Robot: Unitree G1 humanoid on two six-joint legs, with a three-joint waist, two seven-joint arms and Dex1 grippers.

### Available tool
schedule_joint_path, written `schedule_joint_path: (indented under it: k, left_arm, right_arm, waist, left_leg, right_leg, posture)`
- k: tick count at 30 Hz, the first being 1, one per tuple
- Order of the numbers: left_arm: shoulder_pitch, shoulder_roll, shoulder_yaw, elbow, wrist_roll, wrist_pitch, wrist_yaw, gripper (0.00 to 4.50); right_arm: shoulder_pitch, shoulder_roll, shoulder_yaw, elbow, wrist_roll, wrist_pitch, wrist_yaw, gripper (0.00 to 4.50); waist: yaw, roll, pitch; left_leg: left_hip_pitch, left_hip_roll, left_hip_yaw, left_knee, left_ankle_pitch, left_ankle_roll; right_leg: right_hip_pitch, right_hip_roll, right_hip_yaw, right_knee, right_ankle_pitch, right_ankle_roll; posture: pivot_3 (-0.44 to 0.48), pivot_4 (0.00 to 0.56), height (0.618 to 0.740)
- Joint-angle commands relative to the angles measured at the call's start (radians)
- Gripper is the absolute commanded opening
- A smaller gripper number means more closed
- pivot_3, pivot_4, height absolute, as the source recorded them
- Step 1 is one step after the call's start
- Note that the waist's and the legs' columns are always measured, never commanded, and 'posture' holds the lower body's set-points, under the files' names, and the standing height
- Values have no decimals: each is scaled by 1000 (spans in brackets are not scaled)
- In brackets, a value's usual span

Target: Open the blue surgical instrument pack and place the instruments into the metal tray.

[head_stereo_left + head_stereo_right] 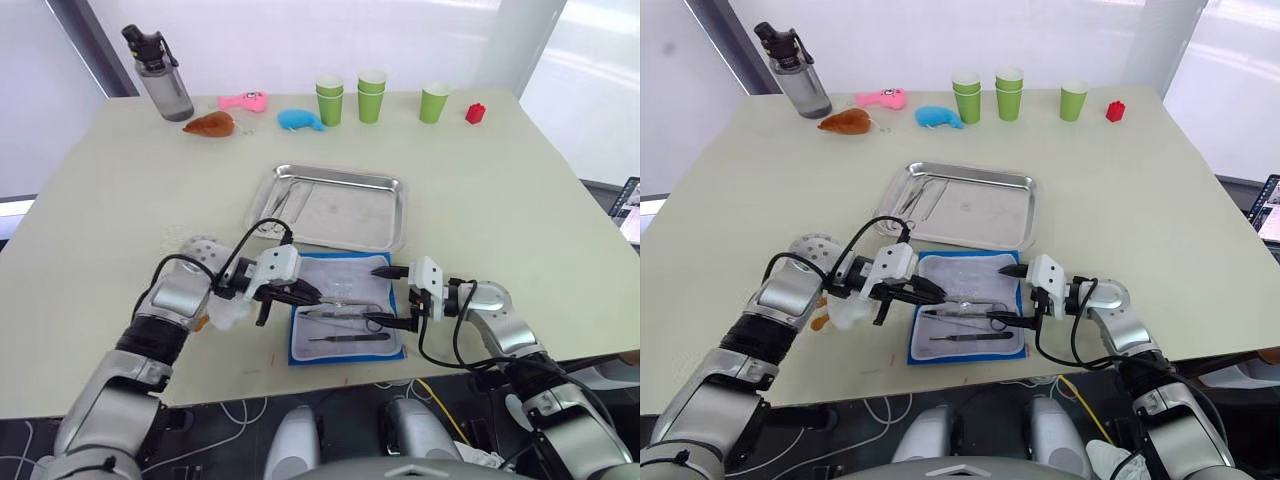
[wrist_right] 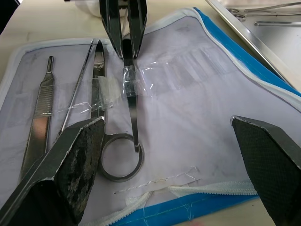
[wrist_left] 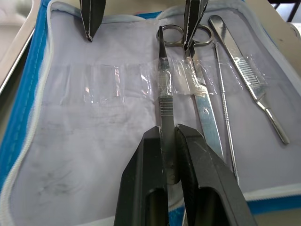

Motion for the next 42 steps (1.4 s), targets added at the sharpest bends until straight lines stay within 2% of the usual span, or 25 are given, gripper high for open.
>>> schedule_joint_path:
  k: [1, 6, 12, 33, 42]
  left_arm:
    - [-27, 33, 4, -91, 3, 57, -16, 109]
    - [-50, 63, 8, -175, 4, 189, -17, 109]
    - [-57, 102, 11, -213, 3, 247, -40, 109]
    - [2, 260, 93, -261, -63, 269, -93, 109]
    - [-28, 323, 103, -240, -83, 263, -126, 109]
  right_arm:
    - [66, -27, 55, 116, -96, 64, -26, 4500]
    - [70, -22, 55, 117, -97, 64, -31, 4500]
    - [69, -19, 54, 120, -97, 61, -34, 4500]
    - [62, -18, 59, 127, -96, 58, -28, 4500]
    - [60, -17, 62, 134, -97, 55, -24, 4500]
  waist:
    - [0, 0, 0]
    - [0, 0, 0]
    - [-1, 0, 0]
    - [-2, 3, 3]
    - [-2, 4, 3]
  left_leg:
    - [0, 0, 0, 0, 0, 0]
    - [0, 0, 0, 0, 0, 0]
    - [0, 0, 0, 0, 0, 0]
    - [0, 0, 1, 0, 0, 0]
    - [1, 0, 1, 0, 0, 0]
  right_leg:
    - [0, 0, 0, 0, 0, 0]
    - [0, 0, 1, 0, 0, 0]
    - [0, 1, 1, 0, 0, 0]
    - [0, 1, 2, 0, 0, 0]
    - [0, 1, 2, 0, 0, 0]
  posture:
    - [0, 150, 734]
    - [0, 150, 734]
    - [0, 150, 734]
    - [0, 150, 734]
    - [0, 150, 734]
